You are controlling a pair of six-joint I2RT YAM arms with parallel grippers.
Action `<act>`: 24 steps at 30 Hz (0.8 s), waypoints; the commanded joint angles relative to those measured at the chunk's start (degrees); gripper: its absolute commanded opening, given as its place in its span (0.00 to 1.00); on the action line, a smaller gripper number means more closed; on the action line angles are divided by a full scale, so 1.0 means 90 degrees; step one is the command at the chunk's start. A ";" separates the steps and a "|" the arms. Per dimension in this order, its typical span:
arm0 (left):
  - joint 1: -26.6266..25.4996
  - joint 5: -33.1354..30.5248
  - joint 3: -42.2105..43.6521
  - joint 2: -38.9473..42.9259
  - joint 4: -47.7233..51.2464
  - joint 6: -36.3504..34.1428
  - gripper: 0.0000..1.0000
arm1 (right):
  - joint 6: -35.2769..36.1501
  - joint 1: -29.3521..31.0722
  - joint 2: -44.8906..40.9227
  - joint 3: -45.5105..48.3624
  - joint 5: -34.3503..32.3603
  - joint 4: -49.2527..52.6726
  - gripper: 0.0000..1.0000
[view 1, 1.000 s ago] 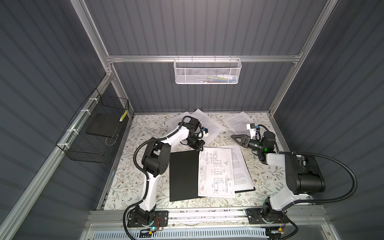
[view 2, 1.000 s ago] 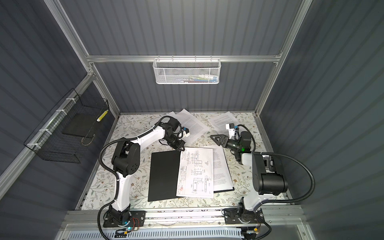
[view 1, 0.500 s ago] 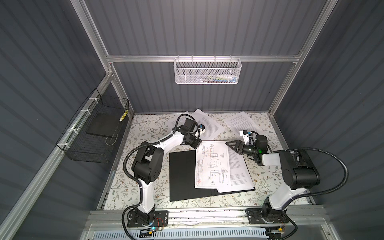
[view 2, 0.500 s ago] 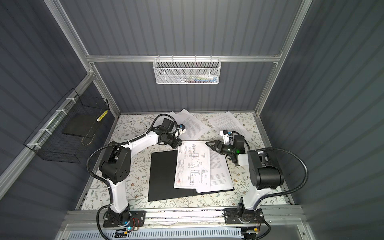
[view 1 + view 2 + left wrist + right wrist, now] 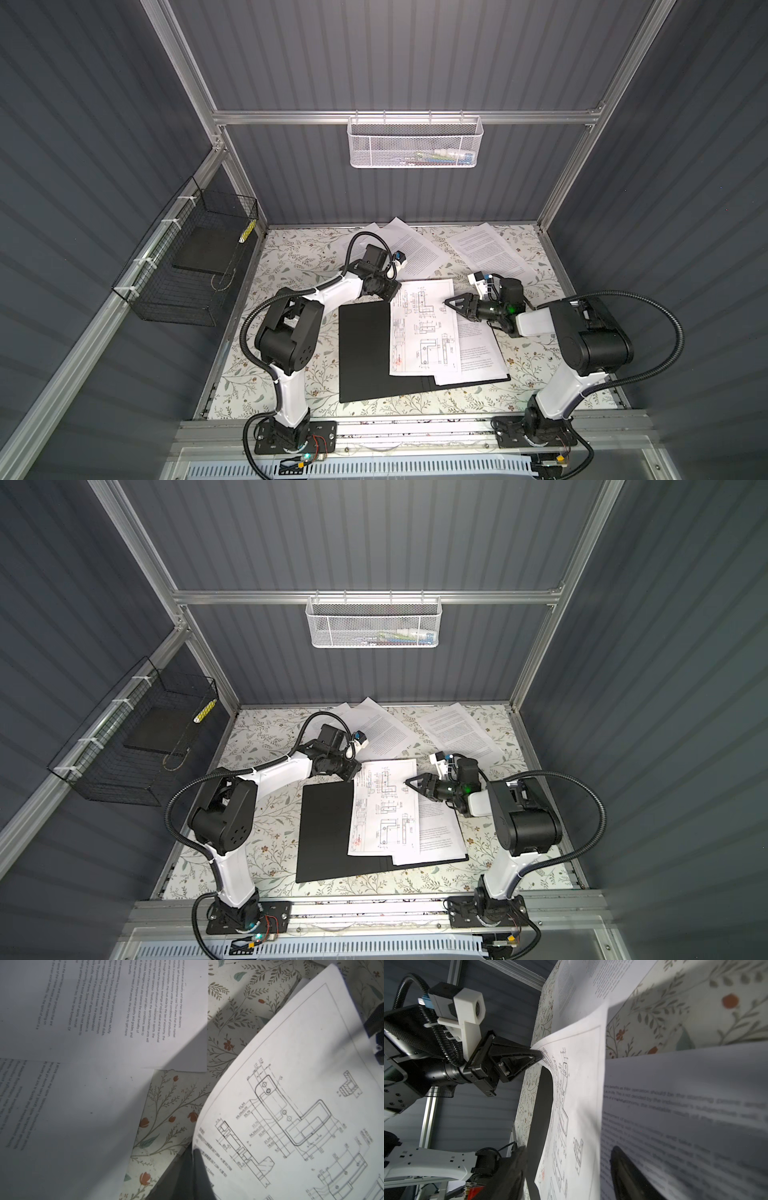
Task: Put the files into the folder
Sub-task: 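Release the drawing sheet onto the folder while the right gripper reaches to press it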
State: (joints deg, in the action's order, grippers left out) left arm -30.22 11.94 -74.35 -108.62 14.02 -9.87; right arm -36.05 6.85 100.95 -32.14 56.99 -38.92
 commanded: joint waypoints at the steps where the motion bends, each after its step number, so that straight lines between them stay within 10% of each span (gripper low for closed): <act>1: 0.0057 -0.0032 0.0086 0.0274 -0.0198 0.0103 0.00 | -0.0183 0.0078 0.0107 0.0144 0.0192 -0.0330 0.56; 17: 0.0145 0.0118 0.0253 0.0533 -0.0348 0.0362 0.01 | -0.0422 0.0118 -0.0547 0.0108 0.0200 0.0217 0.00; 20: 0.0145 0.0252 0.0223 0.0661 -0.0271 0.0471 0.11 | -0.0080 0.0120 -0.0925 -0.0273 0.0030 0.1375 0.00; 24: 0.0145 0.0064 0.0251 0.1097 -0.0134 0.0707 0.51 | 0.0325 -0.0029 -0.1424 -0.0836 0.0297 0.2787 0.00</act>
State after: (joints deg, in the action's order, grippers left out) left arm -29.26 12.38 -72.44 -102.80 11.92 -5.34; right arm -37.15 7.49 90.83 -36.40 58.08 -24.97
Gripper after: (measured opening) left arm 0.451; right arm 0.045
